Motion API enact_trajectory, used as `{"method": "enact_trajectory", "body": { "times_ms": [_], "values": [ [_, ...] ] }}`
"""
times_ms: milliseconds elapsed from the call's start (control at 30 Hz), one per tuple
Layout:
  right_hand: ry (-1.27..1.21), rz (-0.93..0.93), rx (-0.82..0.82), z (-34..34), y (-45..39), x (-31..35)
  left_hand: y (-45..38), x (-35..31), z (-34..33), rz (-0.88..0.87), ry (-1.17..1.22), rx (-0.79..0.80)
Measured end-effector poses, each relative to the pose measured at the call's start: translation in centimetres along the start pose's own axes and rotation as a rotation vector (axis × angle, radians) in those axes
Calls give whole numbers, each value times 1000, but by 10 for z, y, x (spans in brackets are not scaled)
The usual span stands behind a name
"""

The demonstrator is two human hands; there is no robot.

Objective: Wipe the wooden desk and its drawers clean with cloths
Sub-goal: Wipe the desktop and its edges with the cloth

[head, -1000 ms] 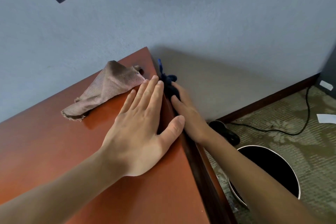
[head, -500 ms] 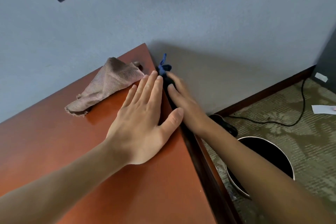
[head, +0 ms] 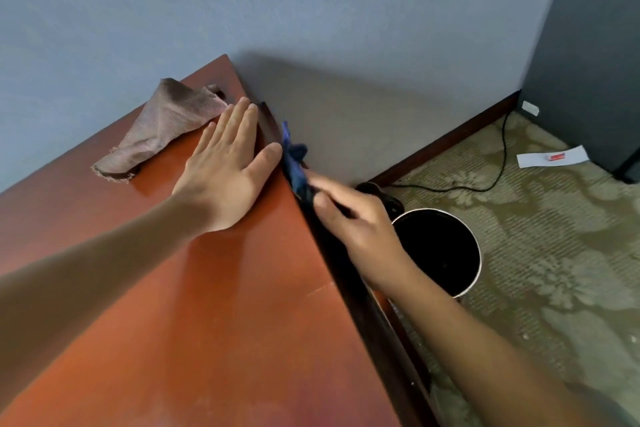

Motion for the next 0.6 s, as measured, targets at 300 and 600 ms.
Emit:
{"method": "enact_trajectory", "body": {
  "times_ms": [300,600],
  "values": [
    [-96,110,-107,-20,158,20,-2,0,0,13,-20,-21],
    [301,-194,-38,1,-1,-34,3,-7,1,11,-23,-40]
  ]
}}
Point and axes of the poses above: each hand's wrist, its own y-axis away from the middle knuckle, its own z-axis out of the back of the hand, x = y × z, the point moved 5 cm from there along -y, towards the middle knuckle, and after that the axes turned 9 degrees about x, right-handed, at the moved point
